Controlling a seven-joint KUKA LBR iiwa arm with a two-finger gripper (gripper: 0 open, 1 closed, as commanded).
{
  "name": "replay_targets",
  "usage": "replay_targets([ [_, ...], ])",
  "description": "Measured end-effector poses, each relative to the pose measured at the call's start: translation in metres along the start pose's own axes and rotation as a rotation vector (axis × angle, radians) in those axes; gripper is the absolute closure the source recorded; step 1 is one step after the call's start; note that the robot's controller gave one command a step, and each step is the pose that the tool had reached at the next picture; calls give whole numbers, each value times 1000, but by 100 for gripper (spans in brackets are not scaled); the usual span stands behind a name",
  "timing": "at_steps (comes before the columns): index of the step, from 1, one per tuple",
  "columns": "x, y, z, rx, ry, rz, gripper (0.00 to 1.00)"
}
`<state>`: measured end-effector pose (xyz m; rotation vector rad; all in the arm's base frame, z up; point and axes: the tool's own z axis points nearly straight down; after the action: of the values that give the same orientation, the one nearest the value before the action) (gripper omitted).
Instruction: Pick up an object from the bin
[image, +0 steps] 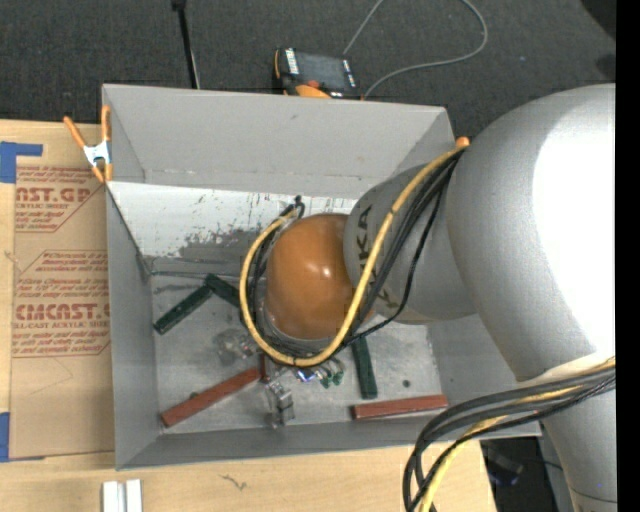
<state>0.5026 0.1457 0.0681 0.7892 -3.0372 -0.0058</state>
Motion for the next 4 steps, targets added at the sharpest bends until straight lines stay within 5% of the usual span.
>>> replay_targets([
  [1,-1,-3,-4,3,-5,4,100],
  [2,18,-33,-142,7,-11,25,100],
  [3,19,-32,-137,5,-5,23,0],
  [4,61,-88,-10,2,4,-57,0],
])
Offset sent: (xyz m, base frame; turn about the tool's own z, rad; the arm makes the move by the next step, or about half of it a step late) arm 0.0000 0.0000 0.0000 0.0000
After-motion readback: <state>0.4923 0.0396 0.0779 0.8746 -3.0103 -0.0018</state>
